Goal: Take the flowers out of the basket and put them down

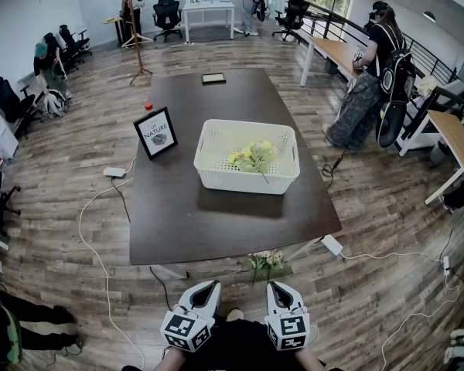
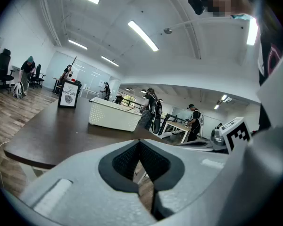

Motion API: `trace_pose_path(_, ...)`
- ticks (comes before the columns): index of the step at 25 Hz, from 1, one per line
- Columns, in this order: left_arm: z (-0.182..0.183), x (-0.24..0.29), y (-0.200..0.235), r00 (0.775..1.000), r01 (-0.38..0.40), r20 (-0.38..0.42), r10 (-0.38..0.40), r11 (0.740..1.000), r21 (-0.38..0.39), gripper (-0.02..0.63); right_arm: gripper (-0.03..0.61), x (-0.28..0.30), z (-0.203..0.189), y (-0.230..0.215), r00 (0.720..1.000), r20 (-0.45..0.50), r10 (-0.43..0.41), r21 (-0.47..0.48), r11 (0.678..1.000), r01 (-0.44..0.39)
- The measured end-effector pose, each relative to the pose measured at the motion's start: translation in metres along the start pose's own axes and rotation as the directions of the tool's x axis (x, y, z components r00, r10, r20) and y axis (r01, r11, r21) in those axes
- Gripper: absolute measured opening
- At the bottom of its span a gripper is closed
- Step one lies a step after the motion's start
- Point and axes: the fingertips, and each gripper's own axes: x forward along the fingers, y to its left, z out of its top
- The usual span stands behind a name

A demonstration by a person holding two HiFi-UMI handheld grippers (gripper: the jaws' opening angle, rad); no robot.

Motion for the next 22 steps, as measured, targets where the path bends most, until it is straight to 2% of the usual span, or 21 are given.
trace_pose_path(8, 0.001, -0.005, -0.005, 1.000, 0.001, 0.013, -0.001, 1.000, 0.027, 0.009, 0.006, -0.001, 0.004, 0.005, 1.000, 0.012, 0.008, -0.018, 1.000, -0.008)
trace_pose_path(11, -0.001, -0.010, -0.003, 1.000, -0.016, 0.015, 0.015, 1.000, 0.023, 0.009, 0.006, 0.001, 0.002, 0.011, 0.999, 0.019, 0.037, 0.002, 0.999, -0.037)
trace_pose_path(22, -0.001, -0.017, 0.004, 0.998, -0.052, 0.034, 0.052, 0.999, 0.011, 0.009, 0.006, 0.003, 0.008, 0.014, 0.998, 0.041, 0.042, 0.025, 0.999, -0.043)
